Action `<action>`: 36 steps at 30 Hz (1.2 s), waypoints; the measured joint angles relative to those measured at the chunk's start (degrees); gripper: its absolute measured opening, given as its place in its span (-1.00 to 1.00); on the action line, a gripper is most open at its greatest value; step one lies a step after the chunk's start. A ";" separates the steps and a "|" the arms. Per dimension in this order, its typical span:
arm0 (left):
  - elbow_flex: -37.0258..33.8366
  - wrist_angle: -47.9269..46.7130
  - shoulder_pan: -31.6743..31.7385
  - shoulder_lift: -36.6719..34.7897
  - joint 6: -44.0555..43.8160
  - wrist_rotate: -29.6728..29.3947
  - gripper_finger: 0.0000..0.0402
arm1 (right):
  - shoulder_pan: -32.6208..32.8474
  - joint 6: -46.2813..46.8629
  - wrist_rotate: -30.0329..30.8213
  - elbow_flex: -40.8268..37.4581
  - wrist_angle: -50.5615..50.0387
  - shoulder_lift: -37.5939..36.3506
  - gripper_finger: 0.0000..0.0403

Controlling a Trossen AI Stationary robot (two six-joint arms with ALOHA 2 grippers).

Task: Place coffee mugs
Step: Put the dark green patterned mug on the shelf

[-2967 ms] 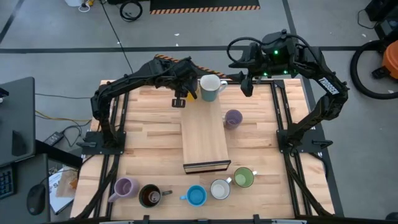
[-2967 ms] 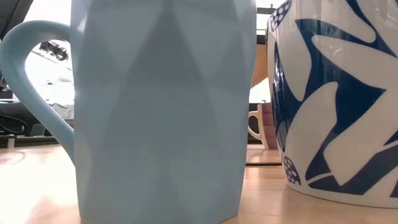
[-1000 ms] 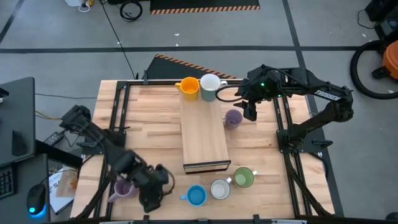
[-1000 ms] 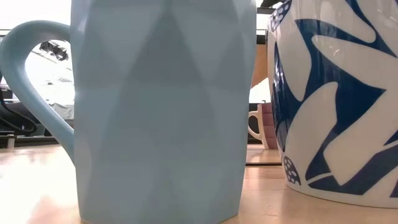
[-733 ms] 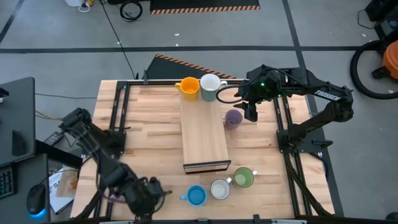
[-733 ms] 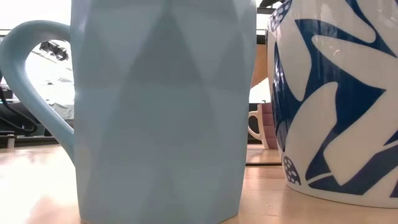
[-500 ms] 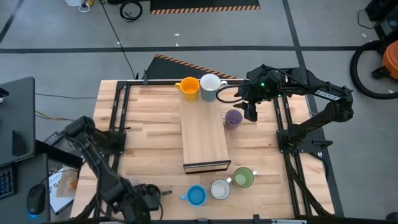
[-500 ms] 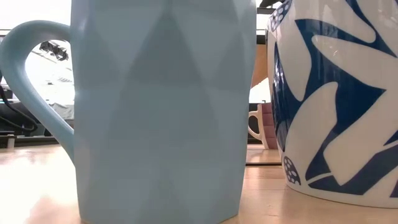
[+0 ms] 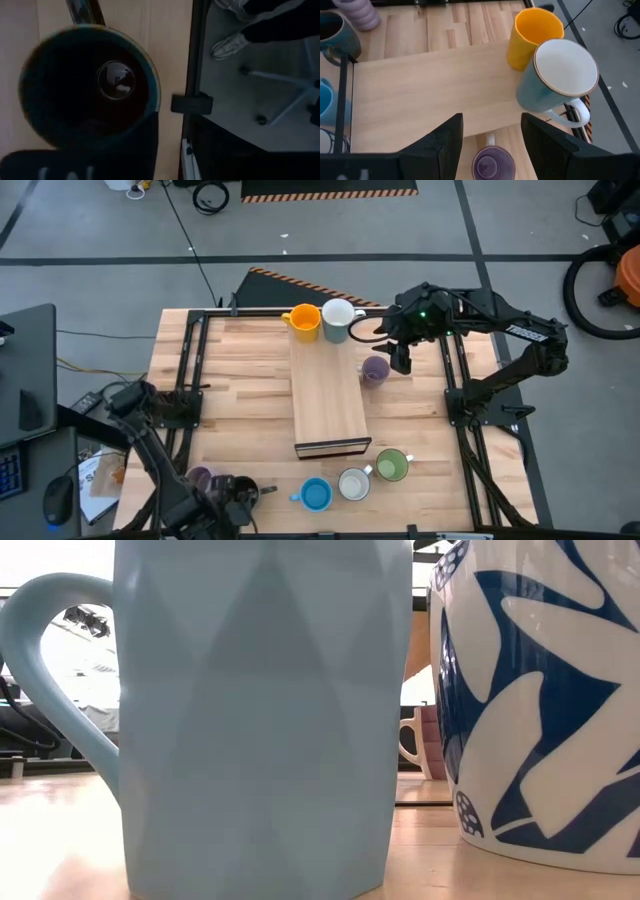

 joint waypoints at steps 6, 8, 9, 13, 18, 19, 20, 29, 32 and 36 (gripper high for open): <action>0.02 -2.54 -1.82 0.35 1.66 -4.61 -0.17 | -0.02 0.02 0.00 0.00 1.30 0.00 0.02; 0.02 -2.52 -2.28 1.59 3.42 -4.68 -0.15 | -0.02 0.04 0.00 0.00 1.97 0.00 0.03; 0.01 -2.48 -2.52 2.33 4.54 -4.66 -0.15 | -0.02 0.15 0.00 0.00 2.41 0.00 0.03; 0.00 -2.56 -2.70 4.68 8.93 -4.48 -0.15 | -0.02 1.18 0.00 0.00 3.00 0.00 0.03; 0.00 -3.88 -2.62 7.38 10.51 -4.51 -0.18 | -0.02 2.36 0.00 0.00 2.98 0.00 0.03; 0.00 -4.39 -2.50 7.75 10.73 -4.49 -0.20 | -0.02 2.60 0.00 0.00 2.98 0.00 0.03; 0.00 -4.52 -2.31 8.22 10.75 -4.52 -0.23 | -0.02 2.87 0.00 0.00 2.98 0.00 0.03; 0.00 -5.48 -0.71 9.29 11.51 -4.90 -0.55 | -0.02 3.41 0.00 0.00 3.85 0.00 0.03; 0.00 -5.78 -0.04 9.35 12.46 -4.81 -0.69 | -0.02 3.41 0.00 0.00 4.38 0.00 0.03; -0.02 -6.03 0.96 9.46 13.05 -6.59 -0.78 | -0.02 3.61 0.00 0.00 5.32 0.00 0.03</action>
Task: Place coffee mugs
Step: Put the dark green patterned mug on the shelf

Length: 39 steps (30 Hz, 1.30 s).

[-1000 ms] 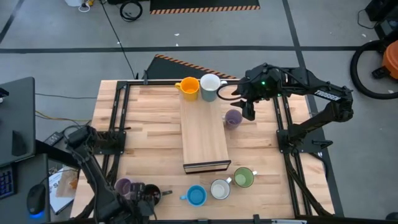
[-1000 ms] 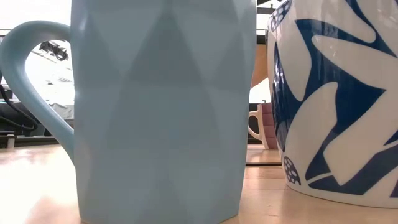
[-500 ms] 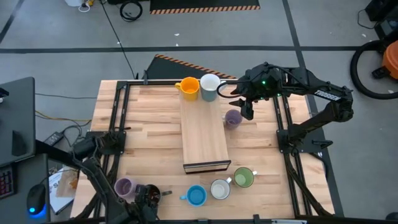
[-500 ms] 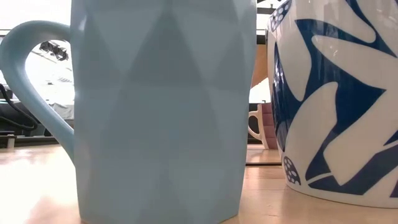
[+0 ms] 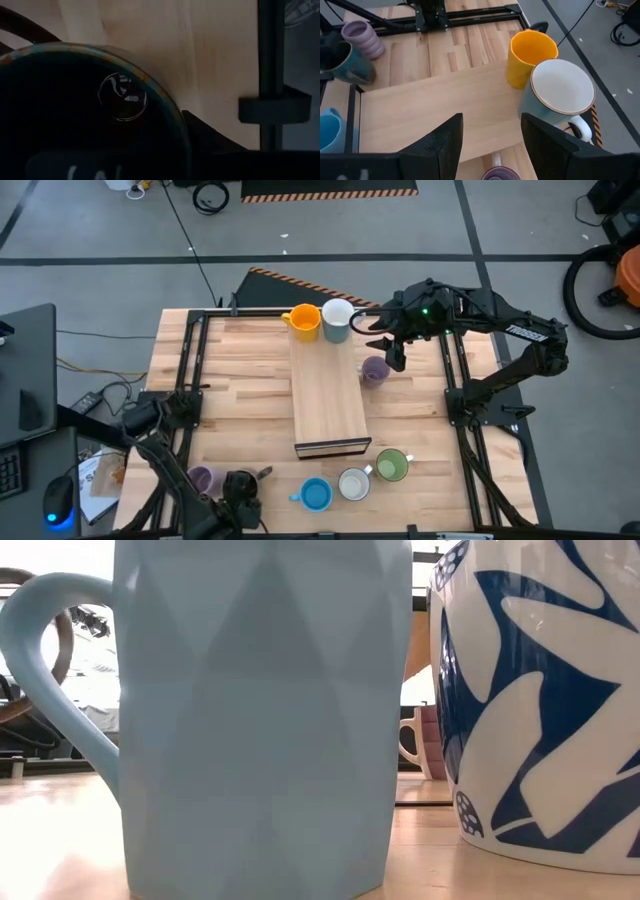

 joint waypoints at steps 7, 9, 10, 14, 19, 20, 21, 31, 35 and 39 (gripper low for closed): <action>-0.02 -3.71 1.38 -0.47 2.13 -0.72 -0.78 | 0.00 0.02 0.00 0.00 0.80 0.00 0.03; -0.07 -6.88 1.77 -2.19 1.77 -0.84 -0.78 | 0.00 0.02 -0.01 0.00 0.74 0.00 0.03; -0.07 -7.77 1.92 -3.26 1.67 -1.28 -0.78 | 0.00 0.02 -0.11 0.00 0.74 0.00 0.03; -0.05 -10.59 2.79 -8.52 2.07 -3.77 -0.78 | 0.00 -0.02 -1.26 0.00 1.09 0.00 0.03; 0.00 -10.97 6.15 -16.99 8.99 -4.09 -0.78 | -0.35 -0.42 -1.32 0.00 1.14 0.00 0.03; -0.02 -10.79 7.39 -18.67 10.68 -3.42 -0.78 | -0.44 -0.39 -1.45 0.00 1.14 0.00 0.03; -0.02 -10.69 8.76 -20.41 11.91 -2.70 -0.78 | -0.44 -0.20 -1.49 0.00 1.13 0.00 0.03; 0.02 -2.94 30.92 -32.43 36.35 5.50 -0.78 | -0.44 1.51 -1.53 0.00 1.07 0.00 0.03; 0.02 -0.75 39.96 -32.05 47.00 9.66 -0.78 | -0.44 3.02 -1.51 0.00 0.88 0.00 0.03; 0.02 3.77 46.60 -32.04 55.87 10.97 -0.78 | -0.44 4.75 -1.29 0.00 0.80 0.00 0.02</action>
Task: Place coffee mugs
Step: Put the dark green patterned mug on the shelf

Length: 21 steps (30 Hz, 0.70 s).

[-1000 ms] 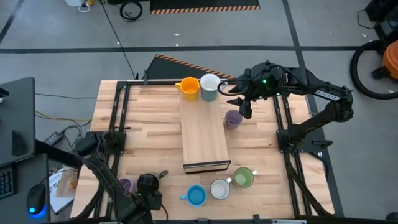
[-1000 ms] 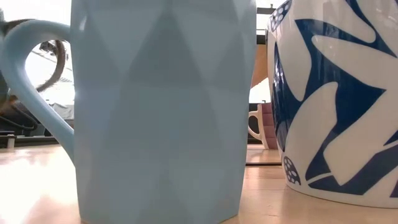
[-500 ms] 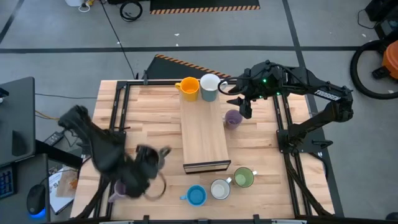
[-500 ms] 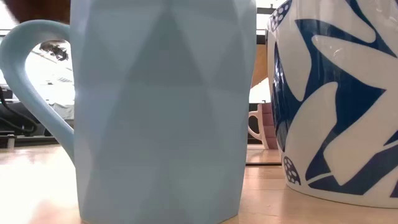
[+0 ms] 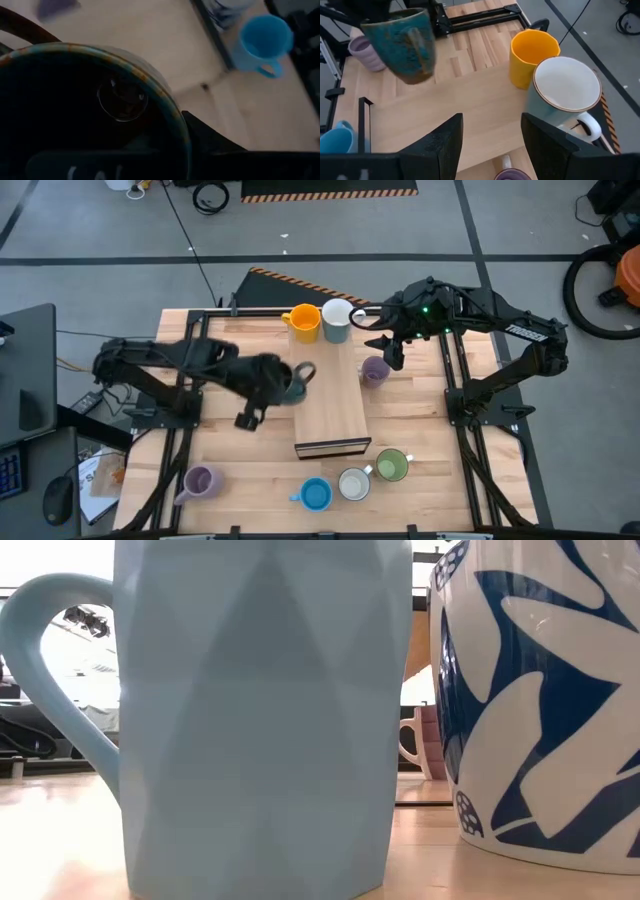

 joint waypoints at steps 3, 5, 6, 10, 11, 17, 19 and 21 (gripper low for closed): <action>0.00 0.91 3.51 0.20 5.32 0.84 -0.78 | 0.00 1.23 0.21 0.00 -0.10 0.00 0.03; 0.02 2.88 5.33 1.24 8.62 1.38 -0.78 | 0.00 1.73 0.25 0.00 -0.09 0.00 0.03; 0.02 3.64 6.11 2.05 10.24 1.64 -0.78 | 0.00 2.06 0.27 0.00 -0.10 0.00 0.03; -0.02 6.04 7.95 5.23 15.84 1.80 -0.78 | 0.00 2.91 0.35 0.00 -0.19 0.00 0.03; 0.00 7.93 8.24 5.92 17.29 1.66 -0.78 | 0.00 3.31 0.33 0.00 -0.20 0.00 0.02; 0.00 9.78 9.88 8.97 22.38 1.67 -0.78 | 0.00 3.97 -0.11 -0.28 -0.36 0.00 0.03; 0.03 10.19 10.42 9.45 23.30 1.60 -0.78 | 0.02 4.36 -1.41 -2.31 1.45 -0.26 0.03; 0.04 10.20 10.92 9.82 23.45 1.52 -0.78 | 0.04 4.76 -3.37 -5.74 4.26 -0.46 0.03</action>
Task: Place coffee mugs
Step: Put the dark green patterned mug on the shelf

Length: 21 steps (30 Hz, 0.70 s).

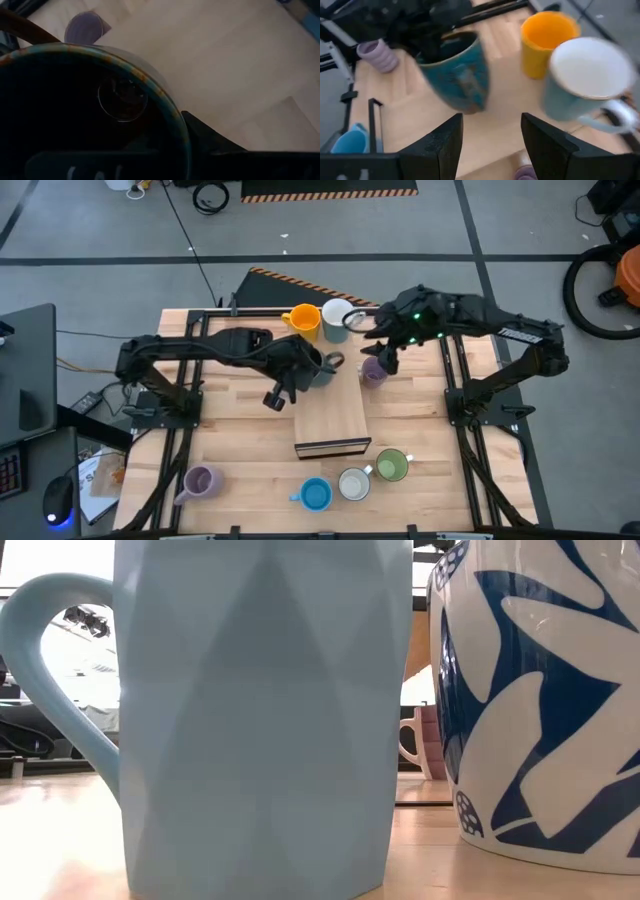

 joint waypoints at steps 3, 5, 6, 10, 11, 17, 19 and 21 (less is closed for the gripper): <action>-0.02 1.45 0.33 0.41 1.02 -0.03 -0.77 | 0.25 -0.20 -3.20 -5.91 7.86 0.04 0.03; -0.02 1.92 0.35 0.43 1.47 -0.10 -0.77 | 0.46 -1.00 -4.22 -9.29 14.75 0.07 0.03; -0.02 1.61 0.33 0.43 1.47 -0.06 -0.77 | 0.49 -1.39 -4.20 -10.69 18.08 0.07 0.03; -0.02 1.47 0.13 0.45 1.34 -0.02 -0.77 | 0.03 -3.93 -4.07 -13.59 24.80 0.07 0.03; -0.02 1.47 0.11 0.45 1.35 0.05 -0.77 | -0.14 -4.79 -4.91 -14.10 26.07 0.04 0.03; -0.02 1.65 0.13 0.45 1.53 -0.04 -0.77 | -1.87 -8.04 -8.14 -16.84 30.62 0.55 0.03; -0.02 1.80 0.13 0.45 1.51 -0.02 -0.77 | -2.42 -7.73 -10.11 -17.99 33.54 0.55 0.03; -0.02 2.53 0.13 0.45 1.53 -0.04 -0.77 | -2.73 -7.21 -11.17 -18.69 34.19 0.55 0.02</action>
